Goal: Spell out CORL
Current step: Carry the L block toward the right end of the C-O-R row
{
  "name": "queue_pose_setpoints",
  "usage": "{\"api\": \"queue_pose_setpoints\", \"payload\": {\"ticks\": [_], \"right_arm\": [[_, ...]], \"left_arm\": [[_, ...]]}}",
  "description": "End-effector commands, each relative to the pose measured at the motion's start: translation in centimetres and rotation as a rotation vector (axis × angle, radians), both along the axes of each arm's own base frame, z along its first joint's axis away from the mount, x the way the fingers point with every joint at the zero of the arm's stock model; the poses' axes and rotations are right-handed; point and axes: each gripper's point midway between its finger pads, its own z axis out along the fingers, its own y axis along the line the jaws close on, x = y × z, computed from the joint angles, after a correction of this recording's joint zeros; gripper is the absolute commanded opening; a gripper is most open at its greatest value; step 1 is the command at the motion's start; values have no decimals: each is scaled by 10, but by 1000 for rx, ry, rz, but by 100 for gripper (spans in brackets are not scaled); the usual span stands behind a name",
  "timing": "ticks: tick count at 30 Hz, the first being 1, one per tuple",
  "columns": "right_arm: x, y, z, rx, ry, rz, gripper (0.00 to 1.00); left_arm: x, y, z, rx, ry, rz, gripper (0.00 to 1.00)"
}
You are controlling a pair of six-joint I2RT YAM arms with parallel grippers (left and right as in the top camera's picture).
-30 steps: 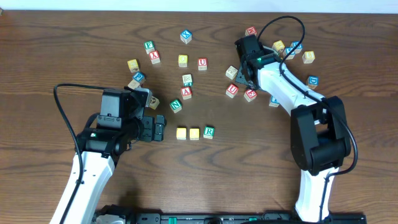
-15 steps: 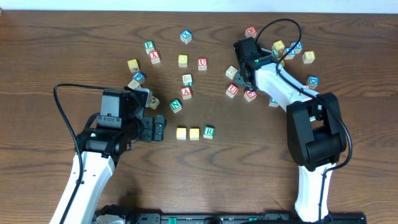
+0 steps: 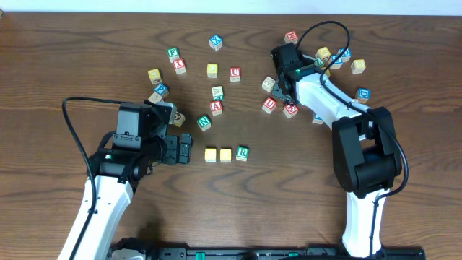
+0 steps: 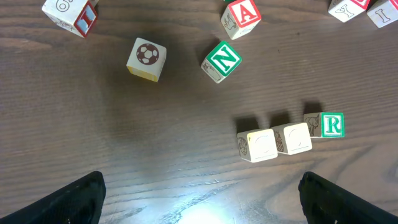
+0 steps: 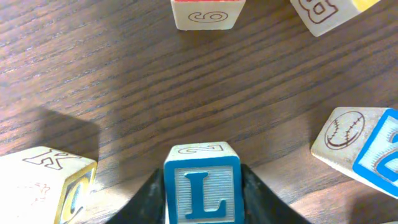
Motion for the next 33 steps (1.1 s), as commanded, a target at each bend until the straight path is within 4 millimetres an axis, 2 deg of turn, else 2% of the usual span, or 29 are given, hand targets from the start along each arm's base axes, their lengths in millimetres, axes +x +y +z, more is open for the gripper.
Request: {"api": "queue_pose_setpoints", "payload": {"ticks": [1, 14, 19, 25, 33], "right_arm": [[4, -7, -1, -26, -9, -22, 28], [4, -7, 0, -32, -8, -16, 15], [4, -7, 6, -35, -13, -1, 12], [3, -6, 22, -36, -30, 15, 10], [-2, -3, 59, -33, -67, 47, 5]], "left_arm": [[0, 0, -1, -4, 5, 2, 98], [0, 1, -1, -4, 5, 3, 98], [0, 1, -1, -4, 5, 3, 98], [0, 1, -1, -4, 5, 3, 98], [0, 1, -1, -4, 5, 3, 98]]}}
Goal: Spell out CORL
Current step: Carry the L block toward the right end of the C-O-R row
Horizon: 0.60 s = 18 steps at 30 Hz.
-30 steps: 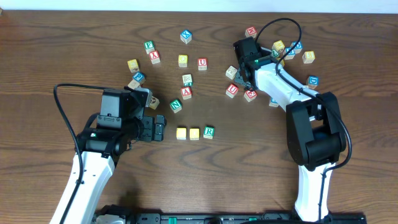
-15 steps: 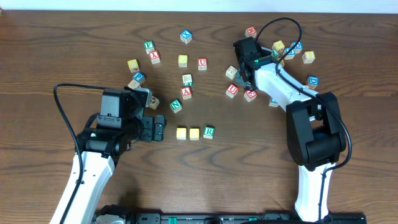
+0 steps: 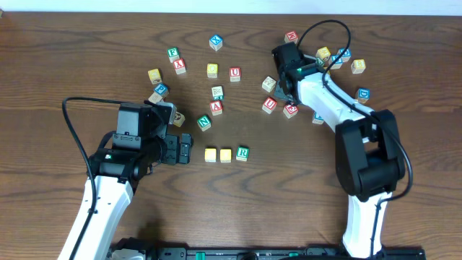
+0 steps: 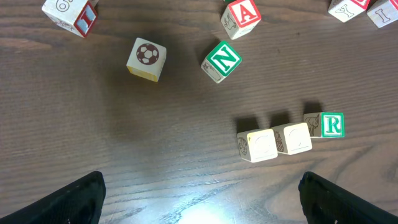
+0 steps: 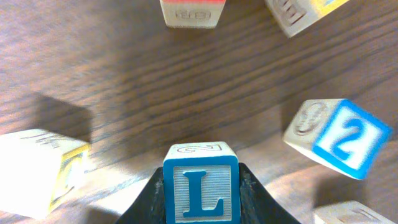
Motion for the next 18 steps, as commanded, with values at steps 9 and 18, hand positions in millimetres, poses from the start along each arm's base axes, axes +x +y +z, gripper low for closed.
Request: {"api": "queue_pose_setpoints", "payload": {"ticks": [9, 18], "right_arm": [[-13, 13, 65, -7, -66, 65, 1], [-41, 38, 59, -36, 11, 140, 1]], "left_arm": [[0, 1, -1, -4, 5, 3, 98], [0, 1, -1, -4, 5, 3, 98]]}}
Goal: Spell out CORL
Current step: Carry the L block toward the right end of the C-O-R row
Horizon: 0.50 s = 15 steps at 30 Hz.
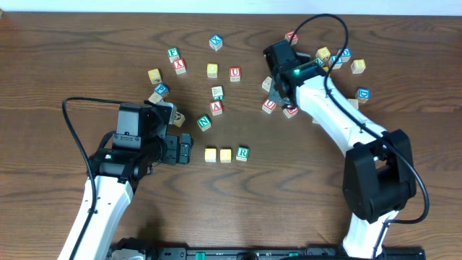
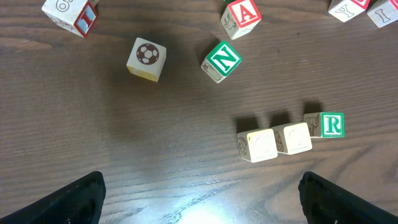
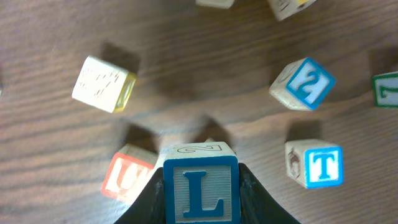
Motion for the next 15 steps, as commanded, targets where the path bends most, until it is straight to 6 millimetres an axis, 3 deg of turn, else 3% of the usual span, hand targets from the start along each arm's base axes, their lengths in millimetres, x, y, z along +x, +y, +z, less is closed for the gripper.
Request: {"api": "queue_pose_setpoints", "payload": {"ticks": [1, 8, 15], "right_arm": [[-6, 14, 10, -19, -10, 46, 1], [-34, 41, 1, 4, 69, 105, 1], [-52, 50, -14, -1, 97, 108, 1]], "left_arm": [[0, 1, -1, -4, 5, 3, 98], [0, 1, -1, -4, 5, 3, 98], [0, 1, -1, -4, 5, 3, 98]]}}
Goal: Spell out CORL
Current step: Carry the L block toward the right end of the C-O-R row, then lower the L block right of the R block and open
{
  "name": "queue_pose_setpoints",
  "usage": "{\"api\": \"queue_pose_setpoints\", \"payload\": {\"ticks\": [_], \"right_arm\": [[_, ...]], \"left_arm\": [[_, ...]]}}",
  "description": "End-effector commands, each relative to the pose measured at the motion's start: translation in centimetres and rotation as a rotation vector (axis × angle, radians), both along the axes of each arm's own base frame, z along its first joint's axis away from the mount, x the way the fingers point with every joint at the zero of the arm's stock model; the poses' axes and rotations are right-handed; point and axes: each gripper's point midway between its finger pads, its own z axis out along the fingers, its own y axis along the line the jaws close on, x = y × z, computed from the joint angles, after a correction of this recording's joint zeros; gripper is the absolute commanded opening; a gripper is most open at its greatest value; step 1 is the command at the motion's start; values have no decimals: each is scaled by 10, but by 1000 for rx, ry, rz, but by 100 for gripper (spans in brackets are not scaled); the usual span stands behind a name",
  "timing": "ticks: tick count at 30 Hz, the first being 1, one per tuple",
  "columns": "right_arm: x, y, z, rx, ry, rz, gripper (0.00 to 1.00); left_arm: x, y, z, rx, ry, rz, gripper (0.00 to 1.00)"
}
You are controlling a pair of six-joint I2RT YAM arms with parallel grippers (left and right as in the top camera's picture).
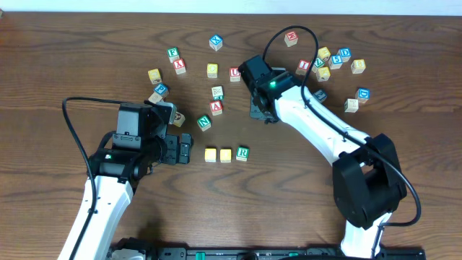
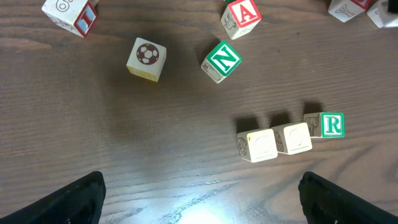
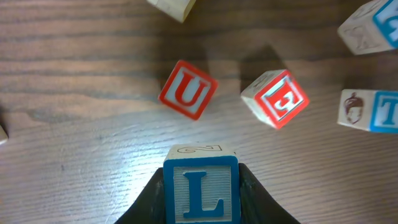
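A row of three blocks lies at the table's middle front: two pale yellow blocks with faint faces that I cannot read, then a green R block. The left wrist view shows the R block at the row's right end. My right gripper hangs behind and to the right of the row, shut on a blue L block held clear of the table. My left gripper stands open just left of the row, nothing between its fingers.
Below the held block lie a red U block, a red-faced block and a blue T block. A green N block, a soccer-ball block and a red A block lie behind the row. More loose blocks cluster back right.
My right gripper has moved left and toward the front with the L block, from beside the back-right cluster to behind the row's right end. The left arm has not moved.
My right gripper was shut on the L block low among the back-right blocks. It then held the block a little higher, then well above the table. Now it holds it nearer the row. The row and my left gripper stayed put throughout.
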Motion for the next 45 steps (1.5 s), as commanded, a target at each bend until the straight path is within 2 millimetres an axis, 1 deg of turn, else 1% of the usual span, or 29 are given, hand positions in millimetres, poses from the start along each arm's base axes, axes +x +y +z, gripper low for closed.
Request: {"api": "queue_pose_setpoints", "payload": {"ticks": [1, 5, 6, 7, 11, 17, 18, 23, 27, 34, 38, 41, 45], "right_arm": [[-13, 0, -7, 0, 14, -21, 1], [-25, -4, -19, -4, 32, -24, 1], [-32, -4, -24, 10, 38, -17, 1], [-35, -3, -26, 20, 41, -14, 1], [-51, 1, -26, 45, 34, 9, 1], [-82, 10, -25, 47, 14, 24, 1], [-86, 12, -26, 50, 15, 26, 1], [-105, 20, -36, 48, 30, 30, 1], [-112, 22, -42, 43, 35, 37, 1], [-116, 29, -42, 51, 30, 52, 1], [-119, 33, -47, 58, 25, 60, 1], [-122, 30, -54, 60, 24, 52, 1], [-124, 28, -56, 56, 28, 52, 1]], "left_arm": [[0, 1, -1, -4, 5, 3, 98], [0, 1, -1, -4, 5, 3, 98], [0, 1, -1, -4, 5, 3, 98], [0, 1, -1, -4, 5, 3, 98], [0, 1, -1, -4, 5, 3, 98], [0, 1, -1, -4, 5, 3, 98], [0, 1, -1, -4, 5, 3, 97], [0, 0, -1, -4, 5, 2, 98], [0, 1, -1, -4, 5, 3, 98], [0, 1, -1, -4, 5, 3, 98], [0, 1, -1, -4, 5, 3, 98], [0, 1, -1, -4, 5, 3, 98], [0, 1, -1, -4, 5, 3, 98]]}}
